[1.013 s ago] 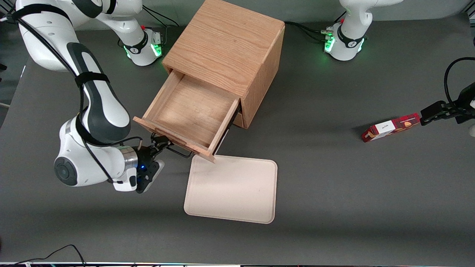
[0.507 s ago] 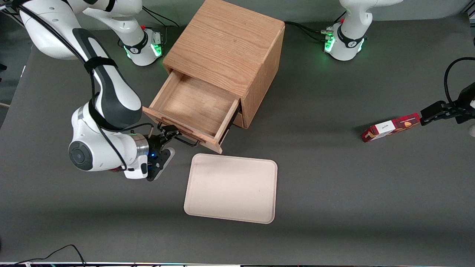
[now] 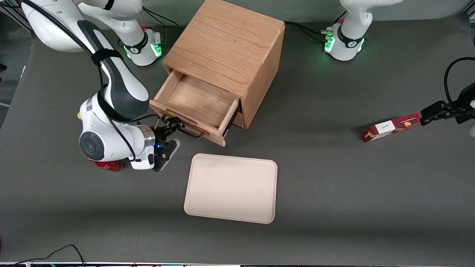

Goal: Close top drawer
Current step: 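Push the drawer front with the right gripper into the cabinet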

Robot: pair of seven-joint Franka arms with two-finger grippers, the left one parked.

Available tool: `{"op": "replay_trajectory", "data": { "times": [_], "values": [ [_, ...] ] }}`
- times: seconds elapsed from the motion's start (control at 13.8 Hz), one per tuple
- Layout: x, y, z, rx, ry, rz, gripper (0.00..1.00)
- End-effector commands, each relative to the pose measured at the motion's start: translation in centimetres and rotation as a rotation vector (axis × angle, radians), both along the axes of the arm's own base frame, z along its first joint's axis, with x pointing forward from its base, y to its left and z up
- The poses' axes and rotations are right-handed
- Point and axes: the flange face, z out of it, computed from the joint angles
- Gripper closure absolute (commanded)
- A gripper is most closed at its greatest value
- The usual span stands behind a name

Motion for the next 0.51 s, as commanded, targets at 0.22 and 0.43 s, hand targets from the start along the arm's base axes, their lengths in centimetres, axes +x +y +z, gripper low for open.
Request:
{"op": "replay_trajectory", "data": {
  "times": [0.22,0.43],
  "values": [
    [-3.0,2.2,1.0,-0.026,0.015,-0.011,0.0],
    [-4.0,3.4,1.1,-0.033,0.015,-0.027,0.0]
  ]
}}
